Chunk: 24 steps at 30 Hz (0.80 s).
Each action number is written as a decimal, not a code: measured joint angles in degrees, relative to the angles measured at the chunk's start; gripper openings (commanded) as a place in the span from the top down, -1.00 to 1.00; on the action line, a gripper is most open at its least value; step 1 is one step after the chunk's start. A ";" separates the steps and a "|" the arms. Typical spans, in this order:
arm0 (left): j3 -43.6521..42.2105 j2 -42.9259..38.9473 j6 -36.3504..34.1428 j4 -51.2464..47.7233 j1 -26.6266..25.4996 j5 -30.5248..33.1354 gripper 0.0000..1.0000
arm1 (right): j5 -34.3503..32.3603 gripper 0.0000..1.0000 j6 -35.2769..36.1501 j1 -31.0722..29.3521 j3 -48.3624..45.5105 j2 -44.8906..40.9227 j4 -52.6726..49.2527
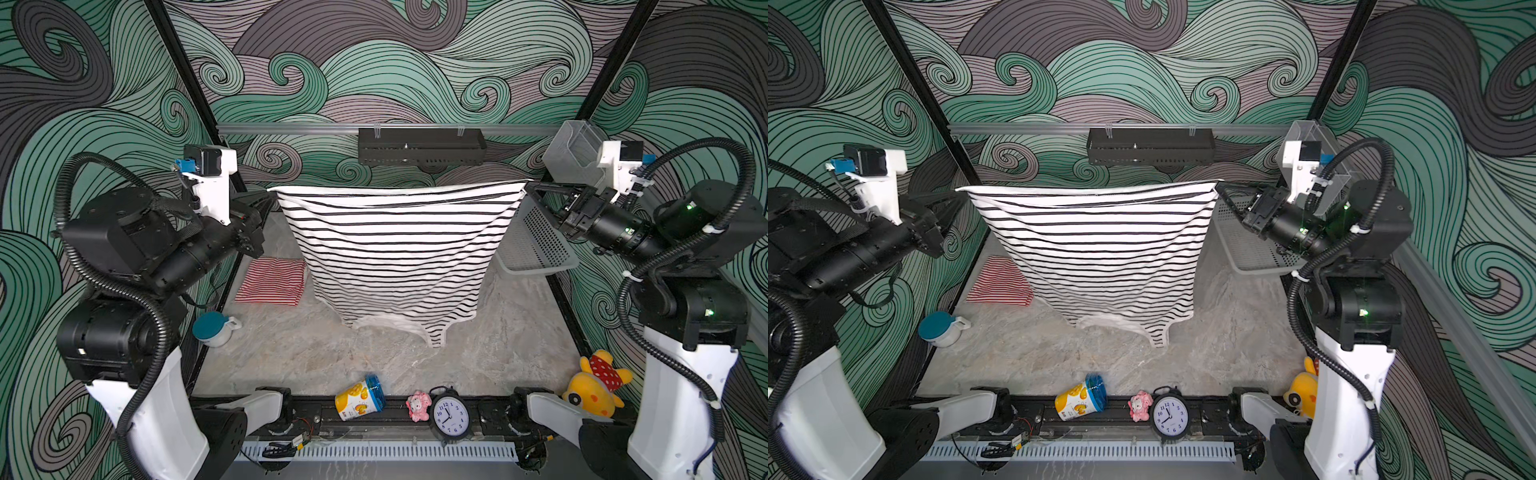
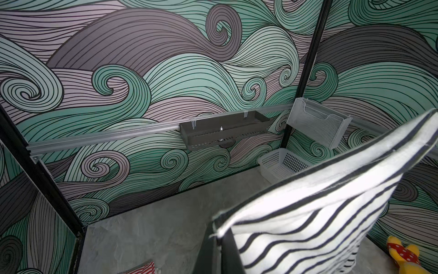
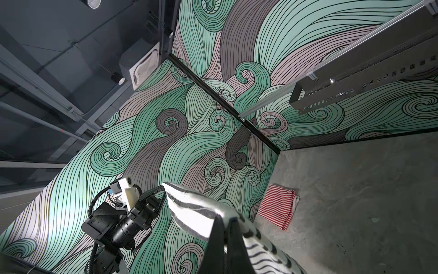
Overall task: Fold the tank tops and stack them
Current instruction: 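Lift the hem with both grippers and carry it away from the robot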
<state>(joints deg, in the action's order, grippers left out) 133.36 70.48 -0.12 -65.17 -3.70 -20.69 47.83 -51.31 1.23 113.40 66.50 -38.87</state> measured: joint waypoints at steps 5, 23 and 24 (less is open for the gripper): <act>-3.54 3.43 -0.31 1.86 0.00 0.59 1.00 | 0.63 1.00 -1.25 0.59 -2.80 3.96 0.33; 14.97 45.40 -3.58 9.90 1.14 5.68 1.00 | 3.23 1.00 -3.61 0.70 19.41 43.95 3.02; 14.03 43.95 -3.43 10.86 1.53 5.66 1.00 | 3.39 1.00 -3.32 0.66 22.84 45.18 2.34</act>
<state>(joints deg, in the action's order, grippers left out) 147.39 114.43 -3.55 -54.30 -2.17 -15.03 51.22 -54.63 1.89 136.25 111.68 -36.53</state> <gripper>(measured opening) 0.046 0.048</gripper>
